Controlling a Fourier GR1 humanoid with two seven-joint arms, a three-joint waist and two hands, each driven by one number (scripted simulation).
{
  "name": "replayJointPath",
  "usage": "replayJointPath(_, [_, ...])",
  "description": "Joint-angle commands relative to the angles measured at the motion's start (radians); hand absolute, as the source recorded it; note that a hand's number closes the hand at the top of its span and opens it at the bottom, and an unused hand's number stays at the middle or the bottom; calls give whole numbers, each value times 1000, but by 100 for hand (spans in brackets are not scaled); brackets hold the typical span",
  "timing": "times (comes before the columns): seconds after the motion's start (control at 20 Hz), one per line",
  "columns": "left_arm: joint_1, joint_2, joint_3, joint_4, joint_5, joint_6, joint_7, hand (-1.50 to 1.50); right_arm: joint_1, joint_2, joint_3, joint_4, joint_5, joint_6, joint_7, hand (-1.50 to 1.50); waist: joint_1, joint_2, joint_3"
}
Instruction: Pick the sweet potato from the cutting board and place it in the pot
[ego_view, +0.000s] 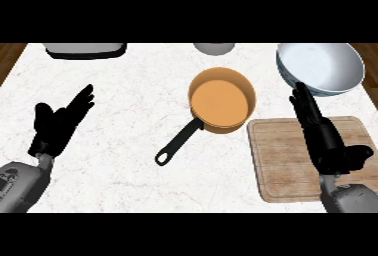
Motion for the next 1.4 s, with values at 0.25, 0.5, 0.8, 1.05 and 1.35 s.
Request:
replayJointPath(0.25, [67, -128, -61, -4, -10, -5, -56, 0, 44, -359, 128, 150, 311, 150, 123, 150, 45, 6, 4])
replayJointPath(0.5, [110, -157, -72, -8, 17, -12, -35, 0, 43, -301, 6, 77, 562, -312, -240, -150, 11, -7, 13])
replayJointPath(0.8, [156, -195, -84, -68, -40, 15, -21, 0, 136, -283, 20, -142, 608, -303, -213, -150, 30, -3, 9])
replayJointPath(1.05, [165, -197, -90, -73, -53, 21, -23, 0, 141, -376, 55, -236, 732, -144, 257, -150, 31, -3, 5])
replayJointPath(1.35, [158, -201, -75, -75, -70, 3, -10, 0, 48, -337, 47, -330, 694, 46, 576, -150, 41, -1, 8])
